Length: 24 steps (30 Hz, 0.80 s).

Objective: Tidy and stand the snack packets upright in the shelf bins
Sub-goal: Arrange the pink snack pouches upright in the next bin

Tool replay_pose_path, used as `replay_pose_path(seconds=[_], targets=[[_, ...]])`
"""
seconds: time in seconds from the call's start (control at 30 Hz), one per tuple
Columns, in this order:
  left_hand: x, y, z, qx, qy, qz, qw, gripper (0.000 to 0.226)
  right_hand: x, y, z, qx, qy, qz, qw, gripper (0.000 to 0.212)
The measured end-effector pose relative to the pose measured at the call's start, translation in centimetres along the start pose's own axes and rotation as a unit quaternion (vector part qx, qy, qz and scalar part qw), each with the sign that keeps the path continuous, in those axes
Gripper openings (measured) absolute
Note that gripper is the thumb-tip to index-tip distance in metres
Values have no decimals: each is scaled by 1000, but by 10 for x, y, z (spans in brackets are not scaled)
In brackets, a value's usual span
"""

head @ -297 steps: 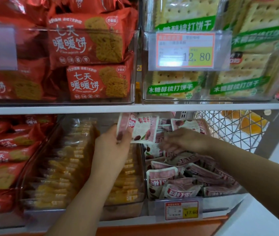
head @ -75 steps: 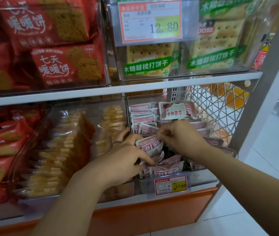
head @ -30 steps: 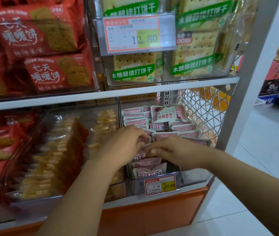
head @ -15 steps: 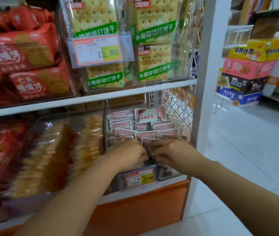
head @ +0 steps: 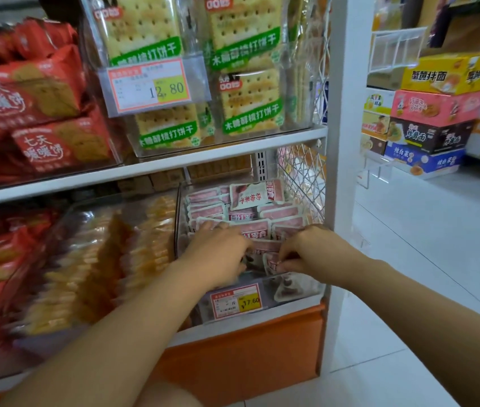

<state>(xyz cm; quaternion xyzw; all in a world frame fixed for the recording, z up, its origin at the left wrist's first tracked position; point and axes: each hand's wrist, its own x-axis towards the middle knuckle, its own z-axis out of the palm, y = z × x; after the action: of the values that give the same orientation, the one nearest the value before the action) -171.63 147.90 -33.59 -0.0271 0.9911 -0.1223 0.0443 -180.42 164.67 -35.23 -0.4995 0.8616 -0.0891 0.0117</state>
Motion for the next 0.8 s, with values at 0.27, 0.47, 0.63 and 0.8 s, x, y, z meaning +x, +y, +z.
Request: replay_pose_path(seconds=[0.27,0.47,0.63,0.8], targets=[[5,28,9,-33,124,-66,990,29,-49,10,-19,67,41,113,990,28],[22,33,7,-23,101,-31,994,23,-59,10,-8,148,91,171,970,30],[36,37,11,-159,59,-14,985,14,-48,9,-8,155,109,196,962,11],[31,33,11,-239,27,-12,971,13,-38,6,-7,94,106,210,967,6]])
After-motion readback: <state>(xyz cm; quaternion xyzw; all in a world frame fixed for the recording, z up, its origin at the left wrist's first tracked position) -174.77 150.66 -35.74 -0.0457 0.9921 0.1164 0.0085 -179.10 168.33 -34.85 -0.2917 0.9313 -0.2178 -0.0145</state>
